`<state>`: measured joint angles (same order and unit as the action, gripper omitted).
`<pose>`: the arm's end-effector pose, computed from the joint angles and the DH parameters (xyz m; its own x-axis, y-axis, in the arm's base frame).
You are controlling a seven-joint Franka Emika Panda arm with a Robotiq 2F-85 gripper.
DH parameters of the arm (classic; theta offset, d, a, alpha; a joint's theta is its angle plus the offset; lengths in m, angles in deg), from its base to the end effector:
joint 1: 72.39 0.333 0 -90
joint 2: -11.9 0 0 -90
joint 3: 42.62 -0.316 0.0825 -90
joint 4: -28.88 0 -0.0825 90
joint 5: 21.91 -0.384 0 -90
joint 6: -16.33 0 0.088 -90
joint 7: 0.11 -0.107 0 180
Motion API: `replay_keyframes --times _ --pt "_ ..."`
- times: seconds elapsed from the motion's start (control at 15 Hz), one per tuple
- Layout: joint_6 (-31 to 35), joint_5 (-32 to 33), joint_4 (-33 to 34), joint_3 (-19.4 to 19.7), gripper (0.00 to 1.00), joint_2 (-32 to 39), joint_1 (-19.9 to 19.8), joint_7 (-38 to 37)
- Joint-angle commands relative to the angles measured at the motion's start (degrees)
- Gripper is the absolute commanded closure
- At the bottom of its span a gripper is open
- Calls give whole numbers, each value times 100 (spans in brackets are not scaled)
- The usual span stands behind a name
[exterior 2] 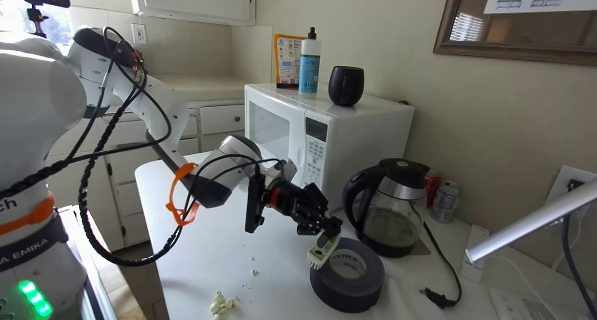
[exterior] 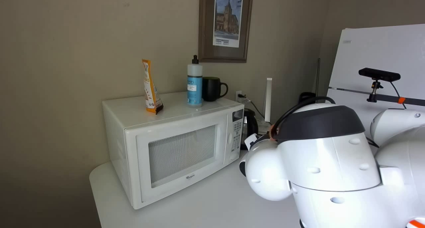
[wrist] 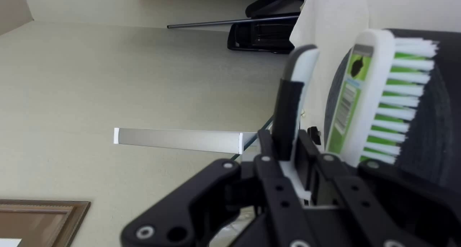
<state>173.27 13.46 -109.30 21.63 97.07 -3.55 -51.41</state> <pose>0.4311 -0.1375 0.0915 0.9946 0.0847 -0.0592 0.0619 -0.0296 0.9976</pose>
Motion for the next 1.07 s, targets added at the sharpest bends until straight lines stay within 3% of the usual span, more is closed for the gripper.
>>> replay_keyframes --times 0.0,0.73,0.8,0.87,1.0 --pt "-292 105 201 -55 95 0 -51 -11" --pt "-770 82 566 -234 95 2 -300 239" --pt "-768 50 573 -245 56 2 -326 287" --pt "-763 56 582 -250 55 2 -345 306" --pt "-736 27 615 -259 42 2 -392 360"
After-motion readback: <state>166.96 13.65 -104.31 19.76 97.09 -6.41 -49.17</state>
